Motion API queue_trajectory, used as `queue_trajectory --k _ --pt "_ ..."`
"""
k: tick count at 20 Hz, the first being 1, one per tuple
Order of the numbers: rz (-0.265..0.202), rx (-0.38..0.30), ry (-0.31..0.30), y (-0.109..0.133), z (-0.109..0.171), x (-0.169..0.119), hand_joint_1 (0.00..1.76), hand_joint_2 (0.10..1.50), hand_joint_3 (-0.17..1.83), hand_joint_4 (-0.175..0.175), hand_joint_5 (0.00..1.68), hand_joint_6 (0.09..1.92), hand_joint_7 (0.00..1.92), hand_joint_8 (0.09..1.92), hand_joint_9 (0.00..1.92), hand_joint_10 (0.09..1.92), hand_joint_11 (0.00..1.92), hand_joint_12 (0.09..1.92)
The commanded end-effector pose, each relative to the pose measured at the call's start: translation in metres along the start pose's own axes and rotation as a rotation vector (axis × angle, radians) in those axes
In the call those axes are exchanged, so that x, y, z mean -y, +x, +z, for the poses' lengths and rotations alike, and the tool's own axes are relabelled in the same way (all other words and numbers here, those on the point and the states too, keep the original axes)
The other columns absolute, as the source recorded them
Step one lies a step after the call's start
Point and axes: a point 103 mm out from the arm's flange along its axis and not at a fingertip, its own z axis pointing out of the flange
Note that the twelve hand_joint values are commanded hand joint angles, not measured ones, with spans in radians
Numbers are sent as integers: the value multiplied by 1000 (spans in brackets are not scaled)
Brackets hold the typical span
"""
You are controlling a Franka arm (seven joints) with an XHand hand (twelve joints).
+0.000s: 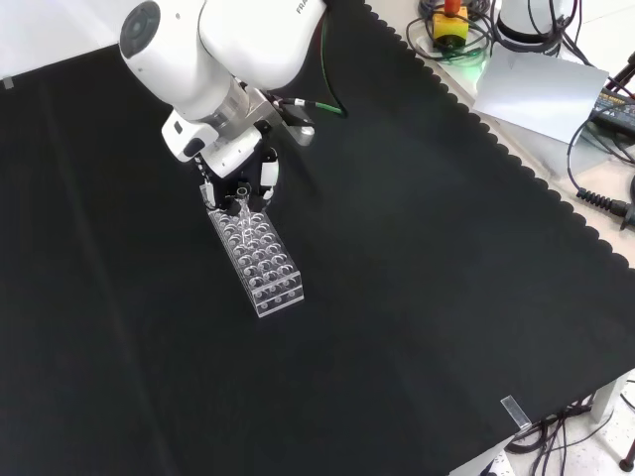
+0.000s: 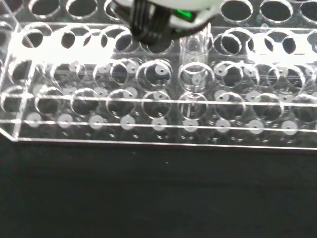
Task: Pick up the test tube.
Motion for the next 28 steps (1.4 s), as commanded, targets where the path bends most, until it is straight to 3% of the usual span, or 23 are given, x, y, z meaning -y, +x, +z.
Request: queue_trajectory --k 1,15,24,28 --pt "32 -148 -70 -2 -9 -3 1312 649 687 -175 1228 716 1287 724 1534 656 1175 960" --pt "44 -220 -82 -17 -34 16 1317 616 741 -175 1242 717 1296 729 1545 664 1156 945" --pt "39 -289 -131 -27 -78 29 1317 611 750 -175 1244 718 1298 729 1546 665 1152 944" --pt "16 -261 -180 -29 -98 39 1317 609 753 -175 1244 719 1299 729 1546 665 1151 944"
